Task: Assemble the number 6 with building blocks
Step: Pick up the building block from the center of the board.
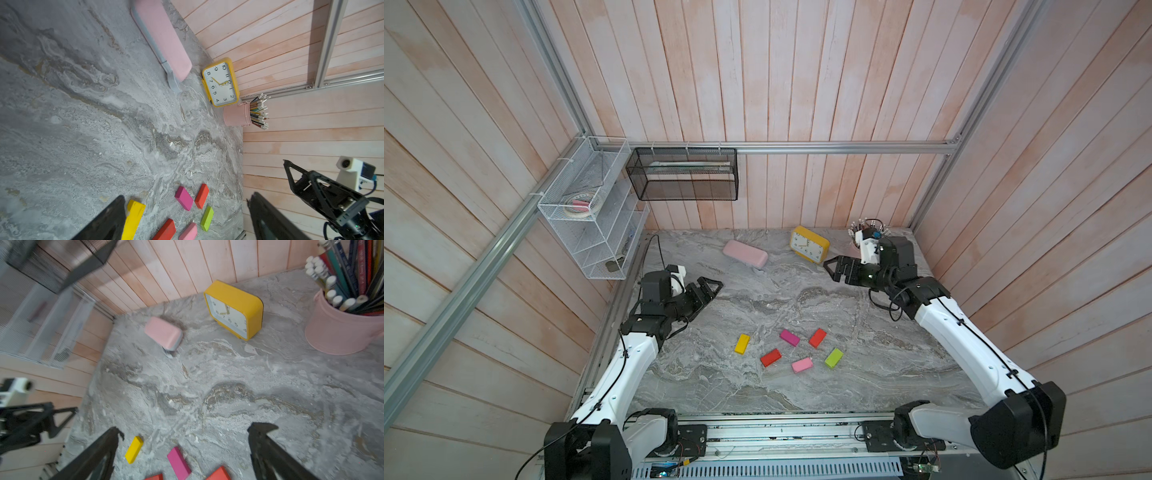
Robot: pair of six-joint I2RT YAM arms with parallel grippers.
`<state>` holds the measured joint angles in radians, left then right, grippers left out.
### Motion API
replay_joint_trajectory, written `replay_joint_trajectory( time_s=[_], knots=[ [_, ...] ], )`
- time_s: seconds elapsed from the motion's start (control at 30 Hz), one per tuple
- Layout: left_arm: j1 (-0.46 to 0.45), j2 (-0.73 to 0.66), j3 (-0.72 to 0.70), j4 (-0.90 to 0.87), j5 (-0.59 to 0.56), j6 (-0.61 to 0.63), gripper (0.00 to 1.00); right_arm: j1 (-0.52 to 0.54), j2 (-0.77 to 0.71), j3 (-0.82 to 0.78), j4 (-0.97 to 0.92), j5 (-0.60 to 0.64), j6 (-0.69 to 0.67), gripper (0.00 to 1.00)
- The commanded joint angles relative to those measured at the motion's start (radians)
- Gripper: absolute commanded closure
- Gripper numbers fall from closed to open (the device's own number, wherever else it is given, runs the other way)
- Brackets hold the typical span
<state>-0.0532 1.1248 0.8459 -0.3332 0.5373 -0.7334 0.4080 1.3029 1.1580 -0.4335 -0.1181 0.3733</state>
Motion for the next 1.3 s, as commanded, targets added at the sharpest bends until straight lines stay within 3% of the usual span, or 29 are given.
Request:
replay_joint_trajectory(
  time_s=[0.0, 0.13, 0.3, 0.43, 0.7, 0.83, 1.03, 1.27],
  knots=[
    [-0.019, 0.023, 0.091, -0.222, -0.121, 0.106, 0.06, 0.096, 0.064, -0.009, -0.239, 0.393, -0.163, 0.02],
    [-0.059, 0.108, 0.226, -0.407, -0.247, 0.187, 0.05, 0.143, 0.106, -0.001, -0.278, 0.388, -0.235, 0.02],
    [-0.123, 0.232, 0.366, -0.541, -0.365, 0.285, 0.04, 0.156, 0.142, -0.021, -0.266, 0.22, -0.277, 0.02],
    [-0.123, 0.278, 0.394, -0.566, -0.347, 0.298, 0.04, 0.163, 0.176, -0.019, -0.284, 0.086, -0.29, 0.07],
    [-0.122, 0.286, 0.338, -0.503, -0.254, 0.302, 0.04, 0.187, 0.277, 0.013, -0.354, 0.06, -0.299, 0.06],
    [-0.123, 0.324, 0.375, -0.523, -0.263, 0.295, 0.04, 0.192, 0.335, 0.021, -0.361, 0.009, -0.254, 0.06],
    [-0.122, 0.331, 0.398, -0.555, -0.299, 0.272, 0.04, 0.196, 0.306, -0.047, -0.294, -0.017, -0.222, 0.06],
    [-0.122, 0.267, 0.296, -0.538, -0.295, 0.255, 0.04, 0.198, 0.265, -0.151, -0.247, -0.036, -0.188, 0.06]
  ],
)
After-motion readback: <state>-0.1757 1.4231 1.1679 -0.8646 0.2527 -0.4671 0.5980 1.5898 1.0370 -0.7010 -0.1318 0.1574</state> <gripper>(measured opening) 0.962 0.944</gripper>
